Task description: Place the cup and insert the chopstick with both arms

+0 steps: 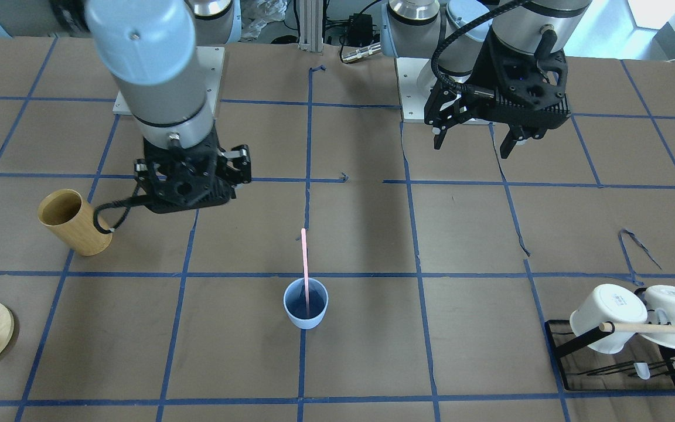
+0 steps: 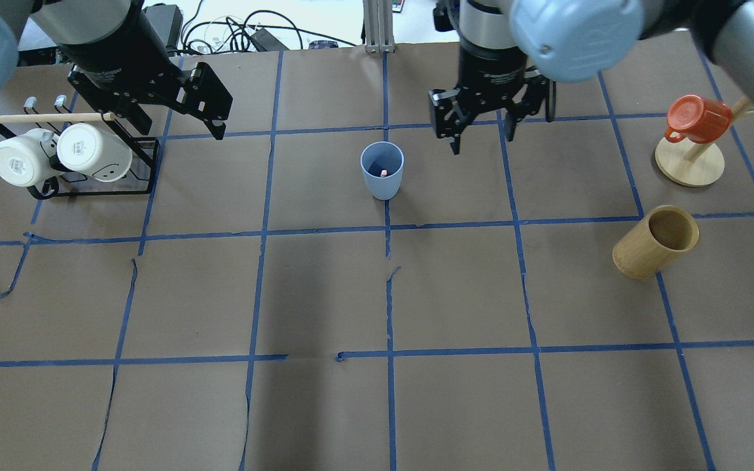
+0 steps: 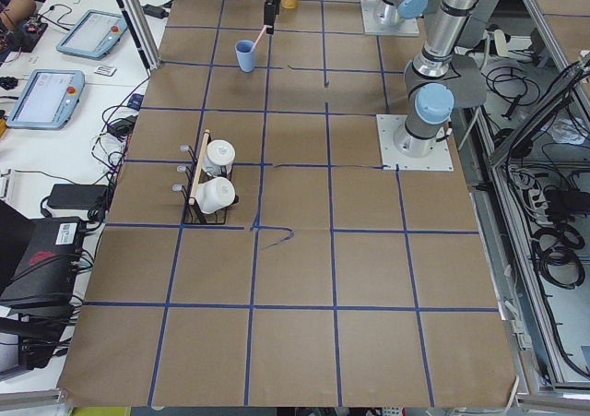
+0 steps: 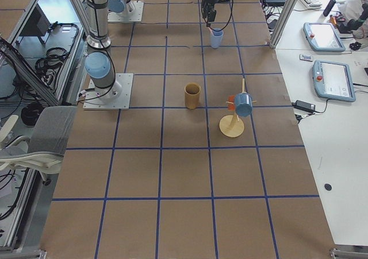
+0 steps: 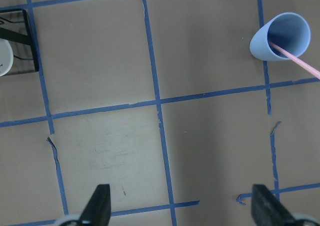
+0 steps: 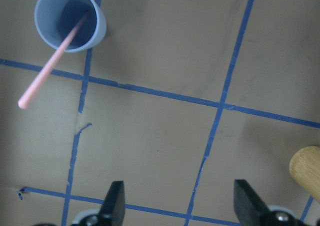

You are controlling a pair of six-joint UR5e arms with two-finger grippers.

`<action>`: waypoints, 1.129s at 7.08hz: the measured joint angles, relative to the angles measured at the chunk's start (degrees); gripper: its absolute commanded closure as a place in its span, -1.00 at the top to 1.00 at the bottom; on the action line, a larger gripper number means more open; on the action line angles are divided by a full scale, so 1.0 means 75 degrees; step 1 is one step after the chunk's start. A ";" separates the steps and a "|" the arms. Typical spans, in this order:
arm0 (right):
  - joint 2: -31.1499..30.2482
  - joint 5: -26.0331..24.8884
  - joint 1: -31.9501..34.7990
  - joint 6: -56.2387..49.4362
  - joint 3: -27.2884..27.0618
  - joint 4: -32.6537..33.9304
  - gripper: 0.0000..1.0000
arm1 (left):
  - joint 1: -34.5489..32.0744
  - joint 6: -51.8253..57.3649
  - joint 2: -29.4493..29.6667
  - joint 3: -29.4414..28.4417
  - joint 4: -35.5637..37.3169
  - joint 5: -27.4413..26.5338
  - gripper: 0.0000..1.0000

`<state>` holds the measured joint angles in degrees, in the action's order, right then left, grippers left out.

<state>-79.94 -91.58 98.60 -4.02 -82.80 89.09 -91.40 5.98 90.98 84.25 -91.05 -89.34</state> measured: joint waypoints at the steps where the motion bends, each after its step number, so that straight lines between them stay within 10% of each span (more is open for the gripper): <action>1: -0.0721 -0.0023 -0.0274 -0.0218 -0.0723 0.0262 0.87 | 0.0000 0.0000 0.0004 -0.0003 0.0000 0.0000 1.00; 4: -0.1345 0.0008 -0.0492 -0.0402 -0.1726 0.1661 1.00 | 0.0007 0.0000 0.0000 -0.0006 0.0000 -0.0006 1.00; 8: -0.1351 0.0441 -0.0745 -0.0512 -0.1080 0.1207 1.00 | 0.0001 0.0000 -0.0002 -0.0003 -0.0006 -0.0004 1.00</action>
<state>-90.07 -88.27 93.01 -7.86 -90.90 98.15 -91.40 5.98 90.97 84.23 -91.10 -89.36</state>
